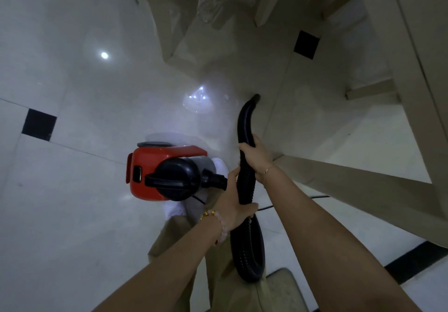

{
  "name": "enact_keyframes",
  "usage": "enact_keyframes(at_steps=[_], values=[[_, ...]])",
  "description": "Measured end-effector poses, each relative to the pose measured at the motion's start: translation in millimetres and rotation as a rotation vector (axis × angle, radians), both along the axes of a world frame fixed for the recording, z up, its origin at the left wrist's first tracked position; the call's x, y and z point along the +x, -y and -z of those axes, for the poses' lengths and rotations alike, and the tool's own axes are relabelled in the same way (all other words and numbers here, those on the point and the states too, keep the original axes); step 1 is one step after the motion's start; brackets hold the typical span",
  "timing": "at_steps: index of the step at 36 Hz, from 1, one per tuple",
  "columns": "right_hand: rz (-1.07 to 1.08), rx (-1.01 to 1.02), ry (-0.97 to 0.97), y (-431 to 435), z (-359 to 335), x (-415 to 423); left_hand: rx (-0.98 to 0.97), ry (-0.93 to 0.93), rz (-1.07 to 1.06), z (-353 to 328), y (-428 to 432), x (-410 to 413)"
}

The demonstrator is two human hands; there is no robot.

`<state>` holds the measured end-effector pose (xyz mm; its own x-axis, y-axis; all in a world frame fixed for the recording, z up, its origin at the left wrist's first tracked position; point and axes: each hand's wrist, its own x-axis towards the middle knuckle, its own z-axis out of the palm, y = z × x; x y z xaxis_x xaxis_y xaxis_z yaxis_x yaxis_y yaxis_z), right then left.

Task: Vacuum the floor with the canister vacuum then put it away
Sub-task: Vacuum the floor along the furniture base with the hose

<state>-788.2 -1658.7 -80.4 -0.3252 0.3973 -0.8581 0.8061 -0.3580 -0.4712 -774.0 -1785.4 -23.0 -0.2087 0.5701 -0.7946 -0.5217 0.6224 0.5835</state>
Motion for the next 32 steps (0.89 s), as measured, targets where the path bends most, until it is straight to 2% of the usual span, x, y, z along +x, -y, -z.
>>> enact_keyframes(at_steps=[8,12,25,32], values=[[-0.231,-0.024,-0.049,30,-7,-20,0.027,0.043,-0.2,0,29,3],[-0.256,-0.023,-0.027,49,-5,-29,0.029,0.074,-0.268,0,47,-1],[-0.058,0.097,0.122,44,2,5,0.077,0.136,-0.107,-9,47,4],[-0.133,0.056,0.066,44,-1,16,0.053,0.129,-0.131,-5,46,20]])
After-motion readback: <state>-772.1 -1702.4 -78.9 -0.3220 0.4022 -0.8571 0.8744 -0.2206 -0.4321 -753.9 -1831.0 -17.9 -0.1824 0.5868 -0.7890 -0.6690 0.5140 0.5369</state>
